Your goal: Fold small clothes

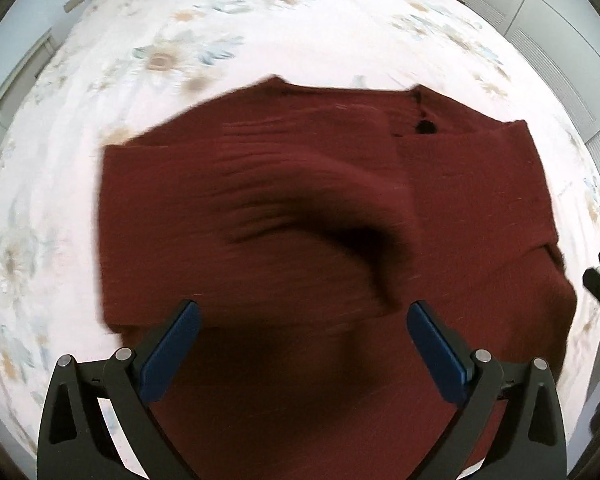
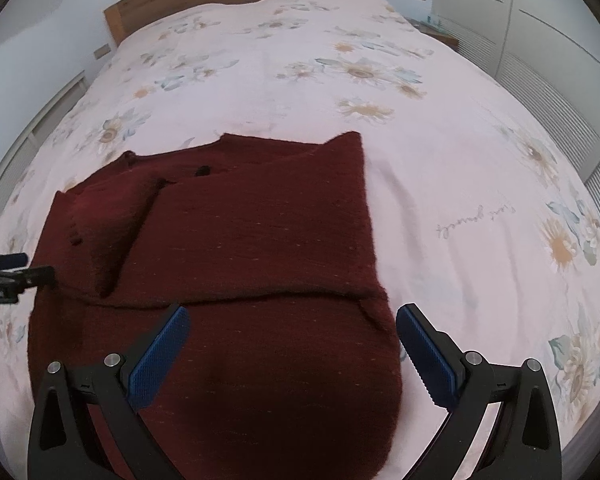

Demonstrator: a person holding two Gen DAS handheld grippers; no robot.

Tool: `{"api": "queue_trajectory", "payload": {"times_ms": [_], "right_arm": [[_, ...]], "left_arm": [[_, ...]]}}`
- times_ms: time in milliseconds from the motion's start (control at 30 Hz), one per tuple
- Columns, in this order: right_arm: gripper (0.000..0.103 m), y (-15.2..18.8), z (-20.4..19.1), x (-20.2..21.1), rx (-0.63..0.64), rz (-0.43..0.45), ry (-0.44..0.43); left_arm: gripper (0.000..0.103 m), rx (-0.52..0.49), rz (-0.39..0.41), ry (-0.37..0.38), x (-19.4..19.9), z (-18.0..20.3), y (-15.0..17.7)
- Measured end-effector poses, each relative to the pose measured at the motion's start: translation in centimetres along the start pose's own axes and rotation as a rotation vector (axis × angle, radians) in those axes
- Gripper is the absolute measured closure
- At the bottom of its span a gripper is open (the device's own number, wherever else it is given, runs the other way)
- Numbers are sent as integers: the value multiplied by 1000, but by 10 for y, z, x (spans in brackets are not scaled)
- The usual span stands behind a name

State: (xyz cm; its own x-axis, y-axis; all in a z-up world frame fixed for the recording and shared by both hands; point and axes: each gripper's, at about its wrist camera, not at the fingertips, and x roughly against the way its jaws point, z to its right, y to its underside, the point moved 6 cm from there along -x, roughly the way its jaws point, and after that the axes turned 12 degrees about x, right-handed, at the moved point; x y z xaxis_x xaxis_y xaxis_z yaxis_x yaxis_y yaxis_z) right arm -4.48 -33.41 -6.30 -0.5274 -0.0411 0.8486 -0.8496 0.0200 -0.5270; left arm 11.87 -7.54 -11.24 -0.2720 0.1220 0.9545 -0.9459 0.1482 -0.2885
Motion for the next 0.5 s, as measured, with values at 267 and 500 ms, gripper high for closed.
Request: {"api": "queue_trajectory", "payload": {"times_ms": [267, 500], "right_arm": [[0, -4, -20, -7, 38, -16, -15], [0, -4, -35, -15, 70, -47, -11]], "left_arm": [[1, 68, -11, -101, -5, -98, 12], [6, 87, -28, -154, -42, -130, 15]]}}
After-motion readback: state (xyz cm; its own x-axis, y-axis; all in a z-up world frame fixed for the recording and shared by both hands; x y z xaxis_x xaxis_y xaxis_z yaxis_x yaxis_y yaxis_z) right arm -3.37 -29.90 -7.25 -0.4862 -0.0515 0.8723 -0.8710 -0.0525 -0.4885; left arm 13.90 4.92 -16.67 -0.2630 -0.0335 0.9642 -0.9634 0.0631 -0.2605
